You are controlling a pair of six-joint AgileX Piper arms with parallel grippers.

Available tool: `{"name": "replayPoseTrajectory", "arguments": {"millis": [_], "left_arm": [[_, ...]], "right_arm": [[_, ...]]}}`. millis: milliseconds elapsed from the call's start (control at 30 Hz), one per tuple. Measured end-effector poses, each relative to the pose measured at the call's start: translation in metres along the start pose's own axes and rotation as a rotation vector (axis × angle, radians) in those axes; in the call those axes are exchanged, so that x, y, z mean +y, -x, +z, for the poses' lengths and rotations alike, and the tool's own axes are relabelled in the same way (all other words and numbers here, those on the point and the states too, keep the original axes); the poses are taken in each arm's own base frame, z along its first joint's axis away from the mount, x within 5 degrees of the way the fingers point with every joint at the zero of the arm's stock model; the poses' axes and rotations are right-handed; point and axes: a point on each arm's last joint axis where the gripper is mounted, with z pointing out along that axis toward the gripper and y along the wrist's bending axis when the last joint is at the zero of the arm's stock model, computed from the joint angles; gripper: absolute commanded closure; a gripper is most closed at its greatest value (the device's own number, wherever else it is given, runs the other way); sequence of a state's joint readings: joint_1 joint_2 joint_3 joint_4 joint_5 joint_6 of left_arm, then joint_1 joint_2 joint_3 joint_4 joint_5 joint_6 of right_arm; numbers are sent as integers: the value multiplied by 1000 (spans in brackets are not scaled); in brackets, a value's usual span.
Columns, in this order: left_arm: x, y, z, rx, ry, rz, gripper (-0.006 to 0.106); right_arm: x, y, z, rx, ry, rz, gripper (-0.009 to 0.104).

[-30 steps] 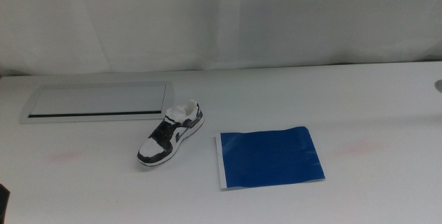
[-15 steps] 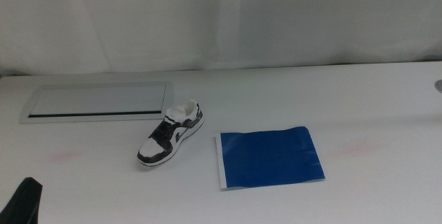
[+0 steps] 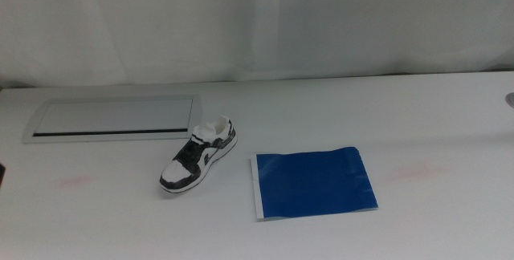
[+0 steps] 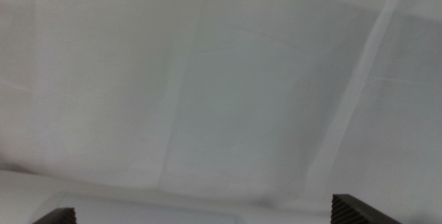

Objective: Use one arm to grab the shoe from the table and place it on the mat.

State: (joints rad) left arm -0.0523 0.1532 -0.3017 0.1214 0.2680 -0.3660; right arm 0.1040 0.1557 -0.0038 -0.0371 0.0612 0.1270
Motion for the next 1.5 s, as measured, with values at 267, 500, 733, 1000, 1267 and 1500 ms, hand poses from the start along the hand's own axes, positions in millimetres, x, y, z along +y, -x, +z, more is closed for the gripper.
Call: {"name": "replayPoseTrajectory", "arguments": {"millis": [267,500,733,1000,1267,1500], "left_arm": [[-13,49,41,208,46,140,8],[-28,70,104,415,-18,227,8],[-43,69,175,700,-177,341,8],[-64,48,245,852,-324,434,8],[-99,-6,292,972,-437,622,8],[-97,-62,315,1101,-446,659,8]], "right_arm": [[0,0,0,0,0,4,97],[0,0,0,-2,0,4,97],[0,0,0,-2,0,4,97],[0,0,0,-2,0,4,97],[0,0,0,-2,0,-1,97],[0,0,0,-2,0,-1,97]]}}
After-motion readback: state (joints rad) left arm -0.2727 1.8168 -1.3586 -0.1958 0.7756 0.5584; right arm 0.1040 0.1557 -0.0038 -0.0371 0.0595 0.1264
